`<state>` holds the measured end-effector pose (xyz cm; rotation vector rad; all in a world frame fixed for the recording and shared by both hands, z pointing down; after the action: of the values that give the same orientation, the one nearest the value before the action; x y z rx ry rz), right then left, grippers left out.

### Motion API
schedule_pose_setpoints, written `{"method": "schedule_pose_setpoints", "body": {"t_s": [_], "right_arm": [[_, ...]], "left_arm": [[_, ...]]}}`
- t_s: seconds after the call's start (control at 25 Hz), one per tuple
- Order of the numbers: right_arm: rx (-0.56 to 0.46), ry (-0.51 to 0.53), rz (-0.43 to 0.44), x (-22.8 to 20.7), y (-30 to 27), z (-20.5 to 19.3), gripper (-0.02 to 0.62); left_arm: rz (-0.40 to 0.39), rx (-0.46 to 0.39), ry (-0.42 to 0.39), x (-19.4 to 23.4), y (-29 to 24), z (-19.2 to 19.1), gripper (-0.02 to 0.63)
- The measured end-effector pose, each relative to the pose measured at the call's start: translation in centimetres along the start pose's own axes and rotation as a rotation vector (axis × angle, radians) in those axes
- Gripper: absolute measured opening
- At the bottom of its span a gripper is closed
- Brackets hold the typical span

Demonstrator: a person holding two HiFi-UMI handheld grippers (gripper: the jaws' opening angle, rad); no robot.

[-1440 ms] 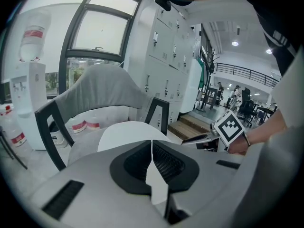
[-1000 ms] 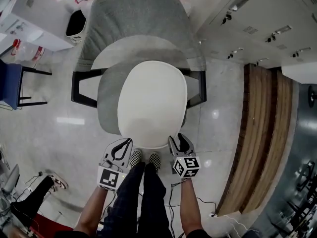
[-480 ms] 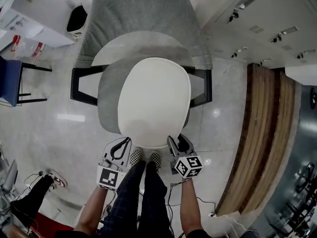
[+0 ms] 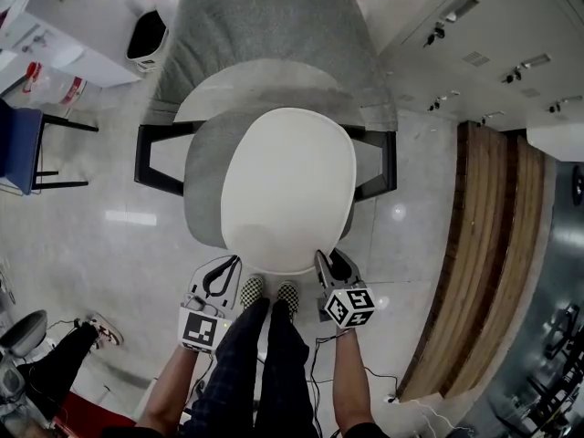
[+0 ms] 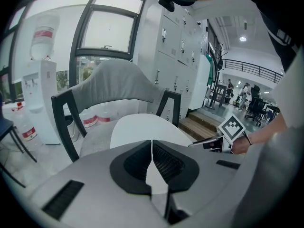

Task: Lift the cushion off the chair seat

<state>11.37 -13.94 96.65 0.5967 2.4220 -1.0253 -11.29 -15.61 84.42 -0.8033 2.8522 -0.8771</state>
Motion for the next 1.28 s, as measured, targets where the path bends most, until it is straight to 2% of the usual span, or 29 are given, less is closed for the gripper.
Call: {"method": "schedule_pose_setpoints", "body": {"t_s": [0.08,0.16,0.24,0.6,0.72,0.84,1.12,1.28], "right_arm": [[-0.012,0.003,-0.015,0.1,0.2,0.4,0.084],[-0.016,0.017,-0.024,0.5,0.4,0.7,0.056],[-0.023,0.027,-0.028,1.0,0.8,1.1,0.049],[-0.08,0.105,-0.018,4.8,2.9,4.3,0.041],[-0.09,0.139,0.007,6.9,3.9,5.7,0.041],[-0.096,0.169,0.027,8.9,5.0,7.3,0.041],[-0.098,0.231,0.048,13.1,7.9,10.7,0.041],[-0.095,0.279,0.061,15.5,9.3,12.6,0.04]], "left_arm": [[-0.001,0.02,-0.003,0.1,0.3,-0.1,0.023],[0.005,-0.001,0.015,0.2,0.6,0.2,0.023],[0.014,-0.037,0.034,0.4,0.9,0.7,0.023],[0.008,-0.01,-0.009,0.6,3.6,3.3,0.023],[0.012,-0.042,-0.004,0.3,4.8,4.4,0.023],[0.012,-0.092,-0.006,-0.1,6.0,6.0,0.023],[0.026,-0.131,-0.013,-0.6,9.8,10.8,0.023],[0.035,-0.107,-0.025,-0.8,12.1,12.7,0.023]]}}
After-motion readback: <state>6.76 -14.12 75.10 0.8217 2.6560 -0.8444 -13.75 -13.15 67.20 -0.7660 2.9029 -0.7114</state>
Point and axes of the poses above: the fingertips, and each gripper's own axes: y backward along the fingers, x to its left, z out of its top, the point moved 4 cm from there along y, backward along the fingers, and after that the axes turned 4 degrees about z, right-handed, at the moved point
